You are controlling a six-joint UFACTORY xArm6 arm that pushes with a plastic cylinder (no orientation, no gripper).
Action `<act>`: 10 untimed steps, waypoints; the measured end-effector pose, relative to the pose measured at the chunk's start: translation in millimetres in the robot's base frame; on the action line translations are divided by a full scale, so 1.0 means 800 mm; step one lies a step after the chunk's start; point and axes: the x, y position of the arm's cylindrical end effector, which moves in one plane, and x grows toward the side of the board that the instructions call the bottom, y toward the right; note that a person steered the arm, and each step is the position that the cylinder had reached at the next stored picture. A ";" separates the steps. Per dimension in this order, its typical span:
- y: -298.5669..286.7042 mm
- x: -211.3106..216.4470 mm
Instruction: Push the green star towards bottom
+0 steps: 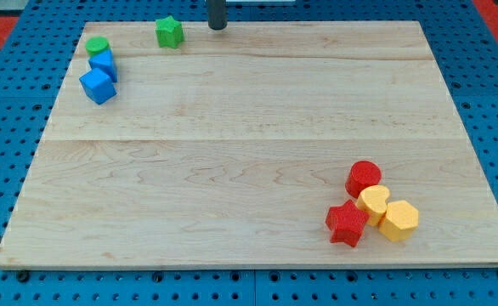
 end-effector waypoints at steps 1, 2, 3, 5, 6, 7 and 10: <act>-0.026 0.001; -0.040 0.002; -0.059 0.010; -0.055 0.101; -0.015 0.042; -0.018 0.001; -0.081 -0.001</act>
